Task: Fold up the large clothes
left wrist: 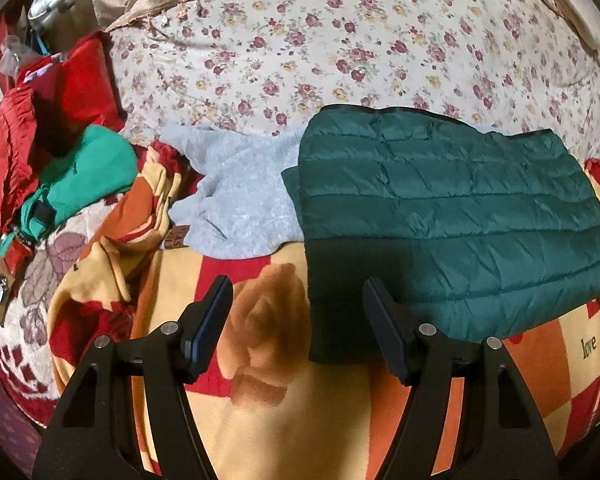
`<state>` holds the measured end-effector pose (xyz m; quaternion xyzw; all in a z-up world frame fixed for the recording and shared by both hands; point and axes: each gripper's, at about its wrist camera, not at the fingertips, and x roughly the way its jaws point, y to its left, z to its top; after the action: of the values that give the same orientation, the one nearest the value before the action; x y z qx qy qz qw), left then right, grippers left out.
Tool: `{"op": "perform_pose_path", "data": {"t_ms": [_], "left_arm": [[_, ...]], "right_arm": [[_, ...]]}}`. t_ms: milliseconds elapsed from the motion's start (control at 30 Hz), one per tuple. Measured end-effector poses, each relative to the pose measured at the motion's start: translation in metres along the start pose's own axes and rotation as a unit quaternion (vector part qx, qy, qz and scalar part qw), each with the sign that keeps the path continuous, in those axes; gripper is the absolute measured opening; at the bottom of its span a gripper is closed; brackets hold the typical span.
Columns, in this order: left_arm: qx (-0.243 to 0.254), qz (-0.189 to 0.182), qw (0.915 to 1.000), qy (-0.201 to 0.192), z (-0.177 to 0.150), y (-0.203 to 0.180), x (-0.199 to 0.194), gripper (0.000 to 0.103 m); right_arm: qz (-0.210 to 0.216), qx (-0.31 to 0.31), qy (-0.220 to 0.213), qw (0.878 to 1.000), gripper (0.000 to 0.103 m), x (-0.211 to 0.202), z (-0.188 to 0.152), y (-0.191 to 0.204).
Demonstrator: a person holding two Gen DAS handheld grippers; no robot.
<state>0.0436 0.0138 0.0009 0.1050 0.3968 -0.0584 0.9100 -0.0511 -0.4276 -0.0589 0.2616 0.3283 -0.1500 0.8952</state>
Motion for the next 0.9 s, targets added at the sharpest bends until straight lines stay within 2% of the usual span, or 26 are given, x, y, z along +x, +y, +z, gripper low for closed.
{"op": "perform_pose_path", "data": {"t_ms": [200,300,367,500,600,633,700,733,767,800,833,867,900], "left_arm": [[0.001,-0.002,1.0000,0.009,0.006,-0.002,0.013,0.068],[-0.024,-0.046,0.9985,0.019,0.015,0.006,0.025,0.068],[-0.055,-0.085,0.9943,0.031,0.025,0.017,0.038,0.068],[-0.099,-0.127,0.9846,0.069,0.042,0.033,0.079,0.068],[-0.133,-0.190,0.9693,0.081,0.048,0.043,0.104,0.076],[-0.142,-0.224,0.9601,0.087,0.049,0.045,0.114,0.082],[-0.153,-0.295,0.9367,0.111,0.047,0.040,0.130,0.084],[-0.159,-0.331,0.9214,0.127,0.044,0.035,0.138,0.089],[-0.156,-0.354,0.9114,0.141,0.041,0.024,0.143,0.095],[-0.143,-0.352,0.9143,0.140,0.040,0.017,0.142,0.095],[-0.121,-0.347,0.9203,0.133,0.041,0.008,0.137,0.091],[-0.105,-0.346,0.9242,0.122,0.046,0.002,0.129,0.074],[-0.102,-0.349,0.9243,0.116,0.052,0.001,0.123,0.068]], "right_arm": [[0.014,0.016,0.022,1.000,0.078,0.021,0.013,-0.012],[0.037,0.029,0.042,0.998,0.082,0.036,0.019,-0.019],[0.060,0.043,0.053,0.996,0.082,0.046,0.025,-0.024],[0.124,0.071,0.092,0.985,0.088,0.075,0.036,-0.028],[0.164,0.077,0.121,0.976,0.091,0.096,0.039,-0.025],[0.172,0.079,0.129,0.973,0.095,0.104,0.041,-0.023],[0.180,0.076,0.138,0.971,0.097,0.113,0.043,-0.019],[0.184,0.074,0.142,0.970,0.096,0.118,0.044,-0.017],[0.187,0.074,0.143,0.969,0.089,0.120,0.044,-0.015],[0.192,0.073,0.142,0.968,0.083,0.121,0.045,-0.012],[0.198,0.073,0.142,0.967,0.071,0.120,0.046,-0.009],[0.201,0.074,0.137,0.967,0.059,0.117,0.047,-0.006],[0.202,0.067,0.132,0.968,0.053,0.111,0.049,-0.002]]}}
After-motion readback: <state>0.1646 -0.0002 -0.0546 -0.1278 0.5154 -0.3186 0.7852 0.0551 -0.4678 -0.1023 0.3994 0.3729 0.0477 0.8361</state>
